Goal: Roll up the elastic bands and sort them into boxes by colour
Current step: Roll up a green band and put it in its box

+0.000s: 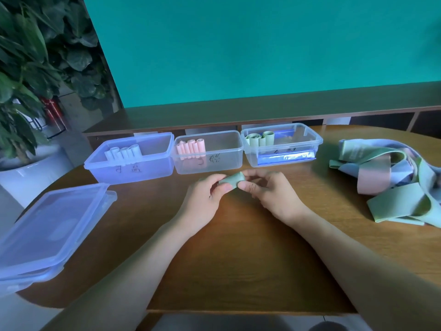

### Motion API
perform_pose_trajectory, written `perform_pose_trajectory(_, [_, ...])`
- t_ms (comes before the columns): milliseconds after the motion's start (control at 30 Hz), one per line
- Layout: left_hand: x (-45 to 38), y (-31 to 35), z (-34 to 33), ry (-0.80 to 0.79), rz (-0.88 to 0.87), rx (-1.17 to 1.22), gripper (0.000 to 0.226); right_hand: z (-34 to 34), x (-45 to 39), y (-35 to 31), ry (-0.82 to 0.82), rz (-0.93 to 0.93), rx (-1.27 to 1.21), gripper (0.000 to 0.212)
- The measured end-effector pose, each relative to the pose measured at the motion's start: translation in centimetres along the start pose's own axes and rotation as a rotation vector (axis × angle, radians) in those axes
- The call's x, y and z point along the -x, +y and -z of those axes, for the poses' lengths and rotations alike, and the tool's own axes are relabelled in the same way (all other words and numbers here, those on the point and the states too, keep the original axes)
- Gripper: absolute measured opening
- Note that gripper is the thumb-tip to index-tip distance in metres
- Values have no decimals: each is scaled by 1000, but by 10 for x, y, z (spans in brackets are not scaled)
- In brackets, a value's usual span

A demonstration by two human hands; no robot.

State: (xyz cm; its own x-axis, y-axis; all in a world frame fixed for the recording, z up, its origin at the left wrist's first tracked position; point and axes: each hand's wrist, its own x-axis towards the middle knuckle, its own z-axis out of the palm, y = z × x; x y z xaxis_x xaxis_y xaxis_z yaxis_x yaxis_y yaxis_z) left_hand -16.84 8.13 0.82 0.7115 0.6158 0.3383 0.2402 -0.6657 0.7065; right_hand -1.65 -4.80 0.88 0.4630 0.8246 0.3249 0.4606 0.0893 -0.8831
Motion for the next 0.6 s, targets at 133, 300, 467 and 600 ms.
perform_pose_trajectory(133, [-3,12,-14,11,5,117,32,16,6,-6,39,-16,-65,17])
perform_pose_trajectory(300, [-22,43,-33,87,-15,282,24,61,-3,-26,58,-22,-56,14])
perform_pose_trajectory(467, [-55,67,-60,279,2,396,20,106,-36,-39,140,-13,173,21])
perform_pose_trajectory(600, [-77,61,-83,390,5,370,22,142,-71,-25,203,-44,371,15])
